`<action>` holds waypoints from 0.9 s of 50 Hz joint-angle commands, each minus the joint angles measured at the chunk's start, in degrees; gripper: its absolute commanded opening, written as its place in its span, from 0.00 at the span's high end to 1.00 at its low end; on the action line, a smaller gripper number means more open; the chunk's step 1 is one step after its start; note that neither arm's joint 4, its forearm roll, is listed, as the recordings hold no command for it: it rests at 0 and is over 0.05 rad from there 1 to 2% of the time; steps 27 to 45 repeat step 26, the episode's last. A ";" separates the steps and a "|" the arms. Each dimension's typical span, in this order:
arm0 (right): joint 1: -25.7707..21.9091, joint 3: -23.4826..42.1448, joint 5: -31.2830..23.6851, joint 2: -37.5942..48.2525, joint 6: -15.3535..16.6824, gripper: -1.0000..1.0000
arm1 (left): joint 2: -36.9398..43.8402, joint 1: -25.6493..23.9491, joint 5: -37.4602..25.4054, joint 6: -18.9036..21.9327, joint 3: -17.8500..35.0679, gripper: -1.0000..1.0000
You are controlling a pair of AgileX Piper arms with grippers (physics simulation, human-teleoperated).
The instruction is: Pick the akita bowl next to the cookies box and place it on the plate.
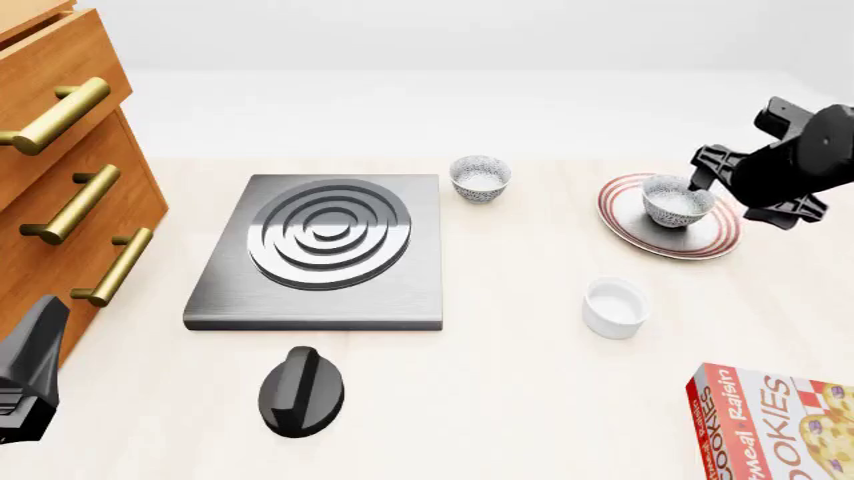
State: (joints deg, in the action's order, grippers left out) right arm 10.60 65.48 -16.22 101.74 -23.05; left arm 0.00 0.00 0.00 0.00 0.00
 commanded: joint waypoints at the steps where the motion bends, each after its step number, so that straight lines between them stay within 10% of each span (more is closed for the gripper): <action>1: -0.87 -8.88 1.92 -9.11 3.46 0.00 | 0.00 0.00 0.00 0.00 0.00 0.00; 16: -2.19 -24.06 2.03 -31.32 11.16 0.00 | 0.00 0.00 0.00 0.00 0.00 0.00; 26: -6.36 -31.37 -0.08 -47.01 10.91 0.00 | 0.00 0.00 0.00 0.00 0.00 0.00; 45: -6.36 -31.37 -0.08 -47.01 10.91 0.00 | 0.00 0.00 0.00 0.00 0.00 0.00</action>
